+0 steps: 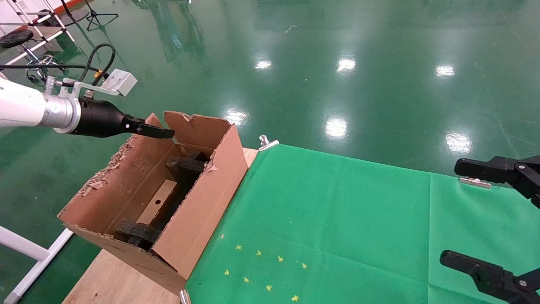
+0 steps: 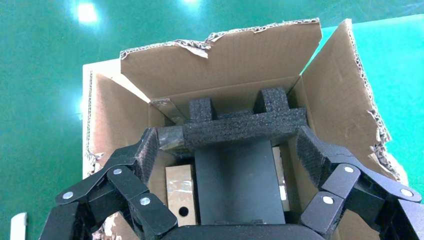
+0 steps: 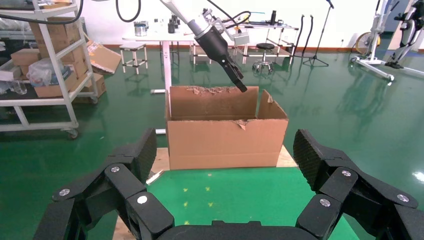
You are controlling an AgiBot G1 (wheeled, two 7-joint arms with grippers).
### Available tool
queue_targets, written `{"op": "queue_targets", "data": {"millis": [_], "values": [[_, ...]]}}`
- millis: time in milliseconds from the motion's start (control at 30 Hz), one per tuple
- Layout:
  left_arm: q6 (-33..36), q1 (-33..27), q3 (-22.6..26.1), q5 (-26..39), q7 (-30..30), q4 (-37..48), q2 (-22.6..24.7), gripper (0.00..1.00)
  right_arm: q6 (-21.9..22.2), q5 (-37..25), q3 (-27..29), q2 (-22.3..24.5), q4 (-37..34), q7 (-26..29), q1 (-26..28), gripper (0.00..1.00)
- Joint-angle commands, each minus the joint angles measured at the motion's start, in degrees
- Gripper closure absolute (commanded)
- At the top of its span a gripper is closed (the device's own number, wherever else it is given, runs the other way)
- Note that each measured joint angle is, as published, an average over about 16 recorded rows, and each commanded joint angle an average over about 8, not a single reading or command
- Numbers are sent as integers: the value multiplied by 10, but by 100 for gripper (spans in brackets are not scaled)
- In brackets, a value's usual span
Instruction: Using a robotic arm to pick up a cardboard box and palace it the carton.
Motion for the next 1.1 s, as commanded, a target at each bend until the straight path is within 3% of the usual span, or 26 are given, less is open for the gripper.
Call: {"op": "queue_targets", "data": {"millis": [33,1100], "values": [[0,4,-2,-3,2,-3,0,0,0,0,0,0,0,0,0,0],[115,262,-202,-269,112,-336,-45,0,0,0,0,0,0,0,0,0]]}}
